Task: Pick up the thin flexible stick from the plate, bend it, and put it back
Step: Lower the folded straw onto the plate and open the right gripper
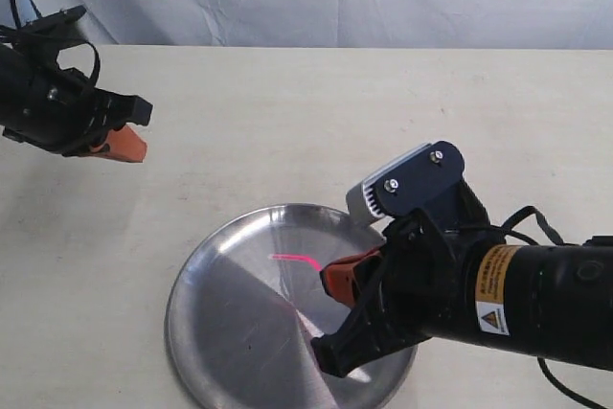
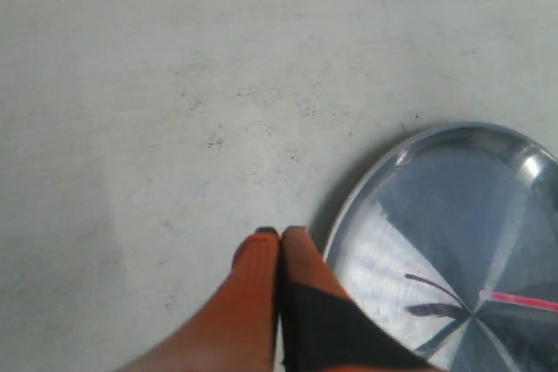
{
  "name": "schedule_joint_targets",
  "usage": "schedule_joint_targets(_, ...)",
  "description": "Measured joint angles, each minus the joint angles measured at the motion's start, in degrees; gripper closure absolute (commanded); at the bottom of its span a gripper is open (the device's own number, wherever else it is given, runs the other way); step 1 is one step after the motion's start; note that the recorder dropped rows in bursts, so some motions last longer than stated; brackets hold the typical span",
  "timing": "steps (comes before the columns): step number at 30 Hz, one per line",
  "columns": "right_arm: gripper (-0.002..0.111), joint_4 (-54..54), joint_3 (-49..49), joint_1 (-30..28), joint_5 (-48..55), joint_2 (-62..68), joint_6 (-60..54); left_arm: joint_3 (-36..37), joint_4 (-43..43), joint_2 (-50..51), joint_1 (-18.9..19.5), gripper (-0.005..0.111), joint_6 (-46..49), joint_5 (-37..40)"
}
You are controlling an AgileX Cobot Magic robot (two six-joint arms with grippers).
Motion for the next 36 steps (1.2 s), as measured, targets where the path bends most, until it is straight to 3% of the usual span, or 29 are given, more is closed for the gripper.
schedule_joint_targets(9,0.109,6.56,0.00,0.00,-8.97,10.21,0.00,0.00,3.28,-3.25,3.47,0.077,-1.19,1.74)
schedule_joint_targets(16,0.108,7.45,0.00,0.00,-15.41,16.37,0.39,0.00,4.35,-3.80,3.70,0.073,-1.35,3.71)
schedule_joint_targets(18,0.099,7.60,0.00,0.00,-15.74,16.57,0.62,0.00,4.35,-3.80,3.70,0.073,-1.46,3.72)
schedule_joint_targets(22,0.064,8.85,0.00,0.00,-15.74,16.57,0.73,0.45,4.40,-3.80,3.70,0.073,-1.46,3.72)
schedule_joint_targets(25,0.057,9.72,0.00,0.00,-15.33,16.57,0.83,0.70,4.40,-3.80,3.70,0.073,-1.46,3.62)
schedule_joint_targets(31,0.061,9.94,0.00,0.00,-13.54,16.28,0.83,0.82,4.40,-5.00,3.70,0.077,-1.27,3.62)
schedule_joint_targets(33,0.073,10.06,0.00,0.00,-12.31,14.93,0.83,1.08,4.40,-6.57,3.70,0.085,-0.65,3.62)
schedule_joint_targets(36,0.100,10.06,-0.68,0.00,-9.59,10.99,-0.56,2.34,4.40,-11.02,3.70,0.102,0.05,3.62)
